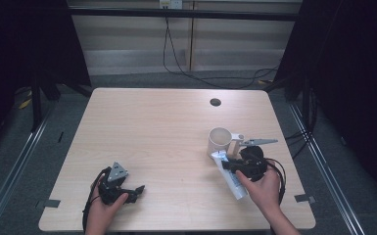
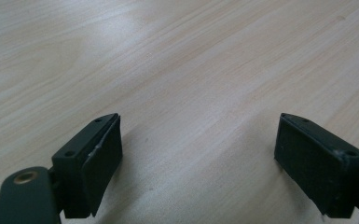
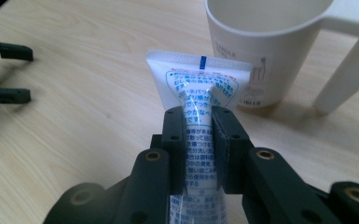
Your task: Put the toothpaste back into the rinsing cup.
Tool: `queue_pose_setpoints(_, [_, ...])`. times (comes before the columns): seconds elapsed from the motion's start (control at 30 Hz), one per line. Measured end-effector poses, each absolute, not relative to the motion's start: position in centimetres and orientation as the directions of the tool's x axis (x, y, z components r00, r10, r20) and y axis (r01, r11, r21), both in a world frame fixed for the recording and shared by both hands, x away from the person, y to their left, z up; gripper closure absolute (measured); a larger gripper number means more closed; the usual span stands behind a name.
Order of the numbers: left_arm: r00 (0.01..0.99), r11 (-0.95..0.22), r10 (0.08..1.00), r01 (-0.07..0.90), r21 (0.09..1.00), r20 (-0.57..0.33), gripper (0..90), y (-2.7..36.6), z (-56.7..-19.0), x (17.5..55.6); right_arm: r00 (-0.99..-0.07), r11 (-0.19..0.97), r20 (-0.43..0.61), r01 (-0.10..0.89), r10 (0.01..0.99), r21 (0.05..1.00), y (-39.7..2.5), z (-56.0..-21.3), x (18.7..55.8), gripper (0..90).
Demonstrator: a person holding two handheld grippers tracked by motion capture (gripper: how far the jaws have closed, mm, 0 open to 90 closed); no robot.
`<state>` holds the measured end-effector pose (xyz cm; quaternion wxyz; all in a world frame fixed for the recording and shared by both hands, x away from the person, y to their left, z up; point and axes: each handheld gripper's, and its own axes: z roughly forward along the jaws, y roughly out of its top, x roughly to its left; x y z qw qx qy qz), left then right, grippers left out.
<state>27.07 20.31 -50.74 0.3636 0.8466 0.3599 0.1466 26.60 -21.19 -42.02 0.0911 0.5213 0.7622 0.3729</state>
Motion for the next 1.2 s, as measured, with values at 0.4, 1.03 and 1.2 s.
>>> queue_pose_setpoints(0.4, [0.698, -0.477, 0.716, 0.503, 0.721, -0.013, 14.9, 20.3, -50.7, 27.1, -0.486, 0.174, 0.219, 0.64, 0.846, 0.748, -20.8, -40.3, 26.2, 76.4])
queue_pose_setpoints(1.03, [0.697, -0.475, 0.717, 0.503, 0.722, -0.014, 14.9, 20.3, -50.7, 27.1, -0.501, 0.115, 0.19, 0.515, 0.844, 0.849, -20.5, -37.5, 26.9, 76.2])
queue_pose_setpoints(1.2, [0.698, -0.477, 0.716, 0.503, 0.721, -0.013, 14.9, 20.3, -50.7, 27.1, -0.499, 0.104, 0.179, 0.487, 0.848, 0.867, -20.4, -36.9, 27.4, 76.3])
